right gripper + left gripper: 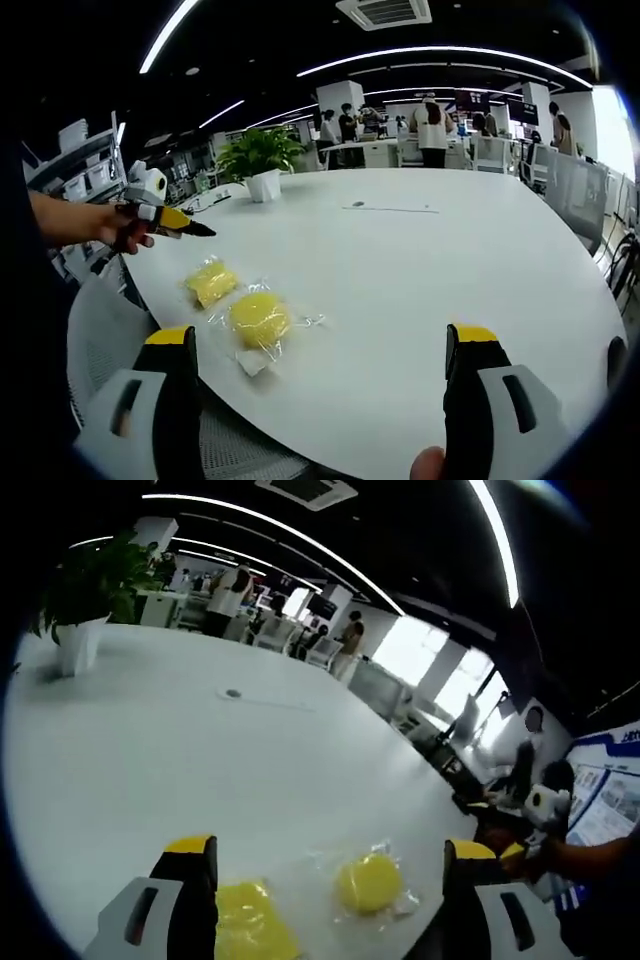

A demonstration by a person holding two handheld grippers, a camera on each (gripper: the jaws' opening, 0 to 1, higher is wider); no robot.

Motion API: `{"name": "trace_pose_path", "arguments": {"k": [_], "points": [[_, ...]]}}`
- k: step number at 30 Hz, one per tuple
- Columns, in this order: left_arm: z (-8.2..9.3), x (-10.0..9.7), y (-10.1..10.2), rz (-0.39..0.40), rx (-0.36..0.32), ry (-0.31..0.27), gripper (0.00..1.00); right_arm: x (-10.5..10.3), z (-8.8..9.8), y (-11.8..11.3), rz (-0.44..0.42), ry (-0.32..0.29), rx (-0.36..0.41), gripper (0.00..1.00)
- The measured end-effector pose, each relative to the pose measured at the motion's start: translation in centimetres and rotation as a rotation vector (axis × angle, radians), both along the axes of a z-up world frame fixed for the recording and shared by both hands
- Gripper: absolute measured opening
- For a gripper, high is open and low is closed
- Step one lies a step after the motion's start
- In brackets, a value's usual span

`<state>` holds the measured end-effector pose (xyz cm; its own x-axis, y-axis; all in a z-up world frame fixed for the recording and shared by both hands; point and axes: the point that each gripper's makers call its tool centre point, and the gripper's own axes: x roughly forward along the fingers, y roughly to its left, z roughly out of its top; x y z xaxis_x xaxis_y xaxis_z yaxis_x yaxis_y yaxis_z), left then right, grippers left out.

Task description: Compare the silicone blocks by pressing each to a similar depth, holding the contact briefly, and releasing to observe deformation and rebound differences across the visible hardness samples.

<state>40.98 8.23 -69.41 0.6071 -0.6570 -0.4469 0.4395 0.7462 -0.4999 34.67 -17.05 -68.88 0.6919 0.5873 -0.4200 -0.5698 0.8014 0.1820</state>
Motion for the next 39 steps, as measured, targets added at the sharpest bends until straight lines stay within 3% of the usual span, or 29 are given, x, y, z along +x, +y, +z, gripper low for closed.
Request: {"name": "trace_pose_path", "arguments": {"k": [4,16,21,28,32,35,39], "points": [[-1.0,0.4,-1.4,0.01,-0.048,0.044,0.92,-0.1,-0.1,0.0,0.001,0.003,0.0,0.97],[-4.3,1.3,-3.2,0.016,-0.048,0.148,0.86,-0.3,-0.6,-0.4,-0.004,0.021,0.007,0.97],[-5.4,1.8,-3.7,0.046,-0.081,0.223,0.79,-0.4,-0.9,-0.5,-0.006,0.028,0.009,0.97],[-5.5,1.6,-5.2,0.042,-0.136,0.284,0.7,-0.4,-1.1,-0.6,-0.009,0.037,0.012,0.97],[-6.6,1.2,-5.6,0.038,-0.097,0.329,0.65,-0.4,-1.2,-0.6,-0.011,0.041,0.014,0.97],[-7.3,1.1,-5.6,0.091,-0.123,0.405,0.58,-0.3,-1.1,-0.6,-0.009,0.043,0.015,0.97],[-8.1,1.2,-5.5,0.109,-0.114,0.443,0.52,-0.2,-1.0,-0.7,-0.01,0.042,0.016,0.97]]}}
